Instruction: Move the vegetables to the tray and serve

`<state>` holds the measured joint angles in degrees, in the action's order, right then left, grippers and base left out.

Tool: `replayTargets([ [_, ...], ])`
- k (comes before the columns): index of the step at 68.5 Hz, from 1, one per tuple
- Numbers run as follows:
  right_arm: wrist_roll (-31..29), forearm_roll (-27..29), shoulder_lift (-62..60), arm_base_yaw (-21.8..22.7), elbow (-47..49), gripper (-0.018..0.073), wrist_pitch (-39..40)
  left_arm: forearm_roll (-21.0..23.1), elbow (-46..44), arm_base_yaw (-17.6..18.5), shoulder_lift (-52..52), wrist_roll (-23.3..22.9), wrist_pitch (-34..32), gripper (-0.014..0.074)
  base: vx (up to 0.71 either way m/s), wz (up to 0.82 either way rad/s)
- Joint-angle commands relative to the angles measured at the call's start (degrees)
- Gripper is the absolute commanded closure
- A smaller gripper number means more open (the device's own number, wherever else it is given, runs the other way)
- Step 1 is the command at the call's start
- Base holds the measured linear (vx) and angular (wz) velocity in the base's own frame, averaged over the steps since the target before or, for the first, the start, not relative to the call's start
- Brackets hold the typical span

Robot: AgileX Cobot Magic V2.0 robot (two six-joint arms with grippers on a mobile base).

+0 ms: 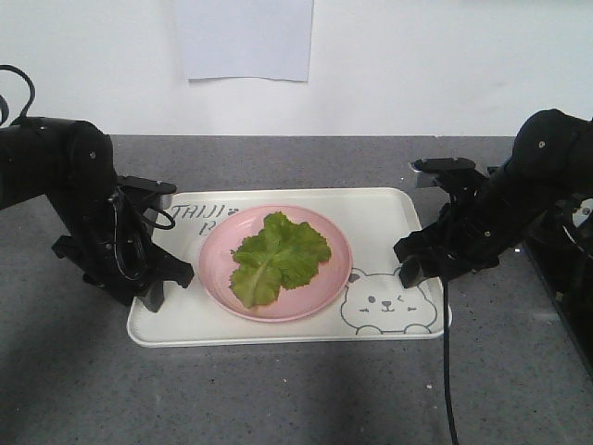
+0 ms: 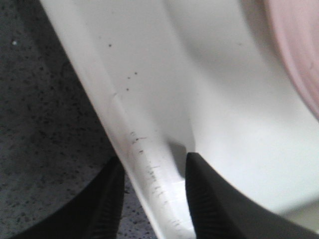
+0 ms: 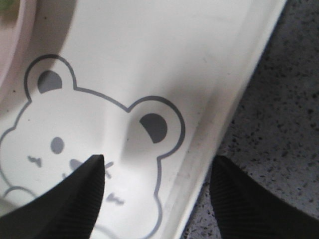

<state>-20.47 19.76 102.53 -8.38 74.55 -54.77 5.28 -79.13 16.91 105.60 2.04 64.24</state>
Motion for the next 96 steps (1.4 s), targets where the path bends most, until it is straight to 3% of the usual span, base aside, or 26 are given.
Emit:
replayTargets([
  [1, 2.7, -1.5, -3.6, -0.1, 1.7, 0.0107, 1.8, 1.6, -1.7, 0.6, -3.2, 0.1, 0.4, 0.0268, 0.00, 0.00],
  [22, 4.4, -4.7, -7.9, -0.1, 1.8, 0.0107, 2.9, 1.2, -1.7, 0.6, -3.3, 0.0, 0.9, 0.0268, 0.00, 0.00],
  [42, 5.8, -5.1, -12.3, -0.1, 3.9, 0.0107, 3.0, -6.7, -1.7, 0.6, -6.2, -3.3, 1.1, 0.0268, 0.00, 0.00],
  [55, 5.8, -4.9, -14.7, -0.1, 5.7, 0.0137, 3.0, -7.4, -1.7, 0.6, -9.2, -3.5, 0.1, 0.0269, 0.00, 0.00],
  [71, 4.2, -3.6, -18.8, -0.1, 5.7, 0.0333, 3.5, -6.9, -1.7, 0.6, -15.3, -3.2, -3.9, 0.0319, 0.00, 0.00],
  [86, -1.0, 1.4, -26.1, -0.1, 5.7, 0.0573, 7.1, -4.5, -1.7, 0.6, -24.3, -2.9, -10.6, 0.0504, 0.00, 0.00],
  [92, -4.0, 4.2, -29.7, -0.1, 5.7, 0.0570, 8.6, -2.0, -1.7, 0.6, -28.9, -1.5, -13.7, 0.0596, 0.00, 0.00],
  [96, -5.7, 6.1, -32.1, -0.1, 5.7, 0.0568, 9.0, 0.5, -1.7, 0.6, -32.3, 0.1, -15.9, 0.0605, 0.00, 0.00],
])
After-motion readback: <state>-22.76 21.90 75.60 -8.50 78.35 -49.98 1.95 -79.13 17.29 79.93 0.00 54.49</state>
